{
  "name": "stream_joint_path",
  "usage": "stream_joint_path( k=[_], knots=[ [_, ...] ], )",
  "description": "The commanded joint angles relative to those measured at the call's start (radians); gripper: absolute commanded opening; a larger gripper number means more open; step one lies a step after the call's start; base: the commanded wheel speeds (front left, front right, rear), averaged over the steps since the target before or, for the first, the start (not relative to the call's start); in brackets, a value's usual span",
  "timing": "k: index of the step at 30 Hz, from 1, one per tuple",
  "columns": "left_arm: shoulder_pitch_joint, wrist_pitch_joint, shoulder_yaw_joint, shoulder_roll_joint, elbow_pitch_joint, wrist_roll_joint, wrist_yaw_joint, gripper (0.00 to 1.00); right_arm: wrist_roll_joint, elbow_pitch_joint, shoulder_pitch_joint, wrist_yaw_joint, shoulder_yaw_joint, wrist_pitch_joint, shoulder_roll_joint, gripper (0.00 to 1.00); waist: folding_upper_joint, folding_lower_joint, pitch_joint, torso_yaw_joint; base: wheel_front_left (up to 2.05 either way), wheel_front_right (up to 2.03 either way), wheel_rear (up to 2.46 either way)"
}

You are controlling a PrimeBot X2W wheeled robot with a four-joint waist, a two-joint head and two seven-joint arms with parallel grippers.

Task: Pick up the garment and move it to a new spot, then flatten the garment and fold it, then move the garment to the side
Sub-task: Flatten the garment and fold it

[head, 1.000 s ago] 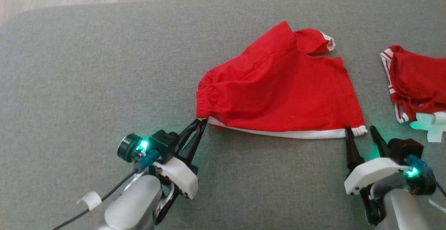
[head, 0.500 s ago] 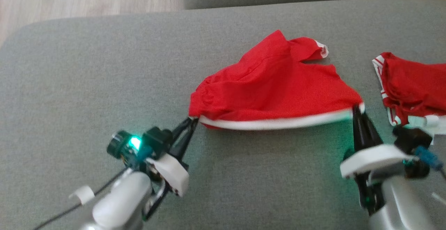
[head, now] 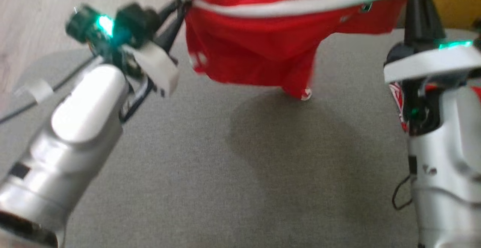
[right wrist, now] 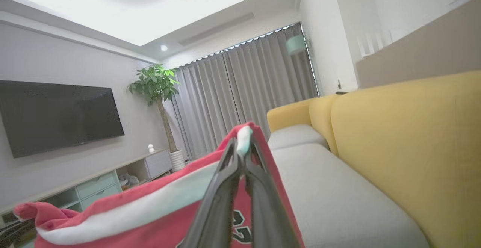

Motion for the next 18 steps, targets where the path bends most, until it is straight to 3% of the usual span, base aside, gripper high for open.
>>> stream_joint_path(
  k=[1, 8, 18],
  knots=[
    [-0.070, 0.005, 0.044, 0.039, -0.018, 0.003, -0.006, 0.00, -0.017, -0.039, -0.045, -0.001, 0.013, 0.005, -0.002, 0.00, 0.0000, 0.0001, -0.016, 0.001, 0.00, 0.00, 0.00],
    [-0.063, 0.061, 0.018, 0.059, -0.044, -0.027, -0.014, 0.00, -0.072, -0.069, 0.003, -0.001, -0.042, 0.039, -0.002, 0.00, 0.0000, 0.0001, -0.032, 0.018, 0.00, 0.00, 0.00],
    [-0.002, 0.139, 0.006, 0.089, -0.151, -0.126, -0.018, 0.00, -0.134, -0.143, 0.049, -0.001, -0.054, 0.123, -0.002, 0.00, 0.0000, 0.0001, 0.042, 0.039, 0.00, 0.00, 0.00]
  ],
)
